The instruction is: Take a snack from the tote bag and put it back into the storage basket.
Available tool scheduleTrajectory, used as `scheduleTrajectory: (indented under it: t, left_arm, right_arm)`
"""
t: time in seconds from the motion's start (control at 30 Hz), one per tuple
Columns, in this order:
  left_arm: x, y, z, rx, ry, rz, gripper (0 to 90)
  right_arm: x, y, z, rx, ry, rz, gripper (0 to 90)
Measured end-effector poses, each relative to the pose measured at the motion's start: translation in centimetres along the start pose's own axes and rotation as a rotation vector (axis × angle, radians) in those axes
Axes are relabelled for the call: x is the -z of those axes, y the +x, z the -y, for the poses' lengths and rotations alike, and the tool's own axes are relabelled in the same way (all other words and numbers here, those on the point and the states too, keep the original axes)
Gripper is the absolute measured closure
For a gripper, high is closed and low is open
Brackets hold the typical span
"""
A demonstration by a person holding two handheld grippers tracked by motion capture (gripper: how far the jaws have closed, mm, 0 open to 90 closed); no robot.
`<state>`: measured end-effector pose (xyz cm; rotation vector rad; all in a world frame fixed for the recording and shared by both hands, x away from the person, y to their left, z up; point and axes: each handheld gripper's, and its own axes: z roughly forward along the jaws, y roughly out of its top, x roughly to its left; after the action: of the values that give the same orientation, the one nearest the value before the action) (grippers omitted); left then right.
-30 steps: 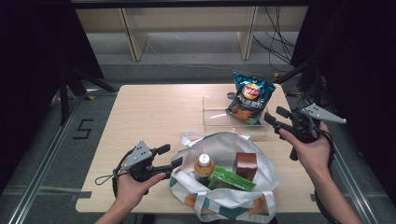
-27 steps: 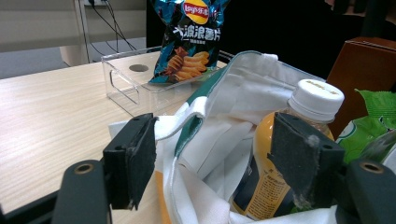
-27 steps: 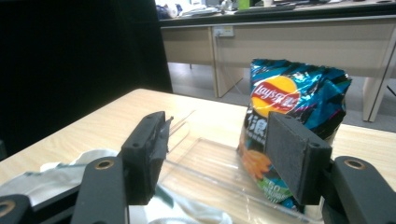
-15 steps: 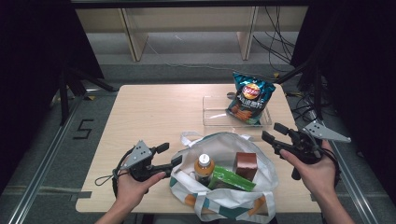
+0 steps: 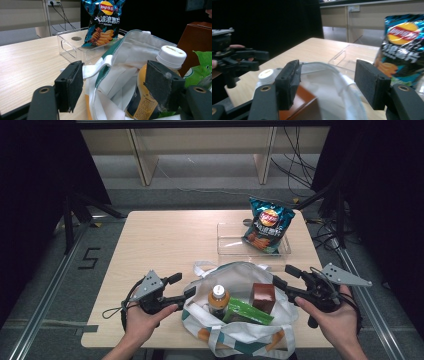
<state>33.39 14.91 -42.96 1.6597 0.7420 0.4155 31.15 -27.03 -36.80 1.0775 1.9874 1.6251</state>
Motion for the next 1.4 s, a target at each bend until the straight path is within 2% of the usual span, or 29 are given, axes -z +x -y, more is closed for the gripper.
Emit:
scheduleTrajectory:
  t: [0.07,0.1,0.17,0.33,0.4,0.43,0.47,0.53,0.57,0.6,0.63,0.67,0.8,0.83,0.9,1.0,1.07,1.1,1.13,1.2,1.23,1.27,1.3,1.33,1.4]
  left_arm:
    - [0.1,0.1,-0.1,-0.002,0.000,0.001,30.3]
    - [0.1,0.0,0.0,0.009,0.000,-0.003,30.2]
    - [0.1,0.0,0.0,0.010,-0.008,0.004,30.3]
    - [0.2,0.0,0.0,0.002,-0.003,-0.001,30.3]
    - [0.3,0.0,-0.1,0.001,-0.005,-0.001,30.3]
    - [0.3,0.1,-0.1,-0.005,-0.005,0.001,30.3]
    - [0.3,0.0,0.0,0.011,-0.005,-0.004,30.3]
    - [0.3,0.0,0.0,0.010,-0.004,-0.003,30.3]
    - [0.3,0.0,0.0,0.010,-0.004,-0.003,30.3]
    - [0.3,0.0,0.0,0.010,-0.004,-0.003,30.3]
    - [0.3,0.0,0.0,0.008,-0.005,-0.002,30.3]
    - [0.3,0.0,0.0,0.007,-0.005,-0.003,30.3]
    - [0.3,0.0,0.0,0.007,-0.004,-0.001,30.3]
    - [0.3,0.1,-0.1,-0.007,-0.004,0.003,30.3]
    - [0.3,0.1,-0.1,-0.006,-0.004,0.003,30.3]
    - [0.3,0.0,0.0,0.008,-0.003,0.000,30.3]
    - [0.3,0.0,0.0,0.007,-0.002,0.001,30.3]
    - [0.3,0.0,0.0,0.006,-0.003,0.001,30.2]
    - [0.3,0.0,0.0,0.015,-0.003,-0.001,30.3]
    - [0.3,0.1,0.0,-0.002,-0.014,0.011,30.3]
    - [0.3,0.1,0.0,0.008,-0.012,0.008,30.3]
    - [0.3,0.1,0.0,0.005,-0.012,0.008,30.3]
    - [0.3,0.1,0.0,0.006,-0.012,0.009,30.3]
    - [0.3,0.1,0.0,0.006,-0.012,0.009,30.3]
    - [0.3,0.1,0.0,-0.001,-0.011,0.009,30.2]
  right_arm:
    - [-0.1,0.5,0.2,0.000,0.004,-0.009,37.9]
    - [-0.2,0.6,0.3,0.016,0.002,-0.008,37.7]
    - [-0.2,1.3,0.5,-0.018,0.018,-0.023,37.0]
    - [-0.9,2.4,1.2,-0.003,0.037,-0.034,31.8]
    - [-1.1,3.0,1.4,-0.034,0.051,-0.036,28.2]
    - [-1.3,3.0,1.4,-0.007,0.053,-0.042,26.7]
    - [-1.4,3.2,1.4,-0.004,0.054,-0.034,25.3]
    - [-1.6,3.4,1.6,0.018,0.044,-0.033,21.5]
    - [-1.6,3.8,1.7,-0.012,0.063,-0.025,20.1]
    - [-1.6,3.9,1.6,0.002,0.061,-0.008,19.5]
    - [-1.6,3.9,1.8,0.018,0.062,-0.016,18.9]
    - [-1.7,4.2,1.8,-0.004,0.065,-0.012,18.4]
    - [-1.9,4.6,2.1,0.005,0.077,-0.001,16.8]
    - [-2.0,4.8,2.2,-0.004,0.069,-0.007,16.6]
    - [-2.0,4.9,2.2,0.012,0.076,0.017,15.6]
    - [-2.3,5.0,2.3,0.018,0.069,0.037,14.6]
    - [-2.6,5.2,2.5,0.008,0.078,0.032,13.1]
    - [-2.6,5.3,2.6,0.008,0.103,0.040,12.5]
    - [-2.9,5.3,2.8,0.007,0.094,0.033,12.0]
    - [-3.0,5.3,2.9,0.020,0.108,0.061,11.3]
    - [-3.0,5.7,3.1,-0.024,0.119,0.063,11.2]
    - [-3.1,5.5,3.2,0.011,0.121,0.068,11.3]
    - [-3.1,5.4,3.3,0.021,0.121,0.077,11.8]
    - [-3.2,5.8,3.5,-0.014,0.120,0.082,12.1]
    - [-3.2,5.6,3.5,0.003,0.121,0.081,14.5]
